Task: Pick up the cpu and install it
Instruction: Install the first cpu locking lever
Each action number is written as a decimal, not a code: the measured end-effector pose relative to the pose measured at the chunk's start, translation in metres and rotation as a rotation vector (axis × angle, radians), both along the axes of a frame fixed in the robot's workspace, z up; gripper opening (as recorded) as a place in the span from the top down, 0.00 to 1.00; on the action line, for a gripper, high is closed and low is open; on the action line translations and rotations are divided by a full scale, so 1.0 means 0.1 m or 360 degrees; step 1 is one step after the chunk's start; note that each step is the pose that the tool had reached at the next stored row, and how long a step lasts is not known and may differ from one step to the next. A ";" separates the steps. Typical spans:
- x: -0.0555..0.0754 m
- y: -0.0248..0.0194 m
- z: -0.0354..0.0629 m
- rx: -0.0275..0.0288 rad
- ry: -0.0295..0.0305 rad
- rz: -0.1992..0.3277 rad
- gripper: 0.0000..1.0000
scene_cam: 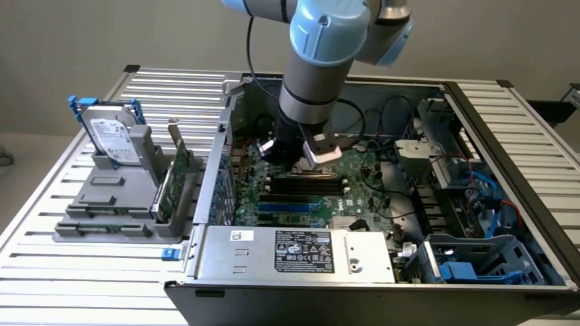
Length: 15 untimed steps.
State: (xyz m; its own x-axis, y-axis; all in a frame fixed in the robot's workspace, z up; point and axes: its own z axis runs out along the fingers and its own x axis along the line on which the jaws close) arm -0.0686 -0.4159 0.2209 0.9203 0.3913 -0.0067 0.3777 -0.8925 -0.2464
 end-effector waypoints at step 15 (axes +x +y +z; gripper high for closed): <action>0.00 0.001 0.452 0.00015 0.00000 -0.0001 0.89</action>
State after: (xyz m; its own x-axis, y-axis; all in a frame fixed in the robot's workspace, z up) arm -0.0690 -0.4157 0.2661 0.9205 0.3907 -0.0063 0.3771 -0.8926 -0.2472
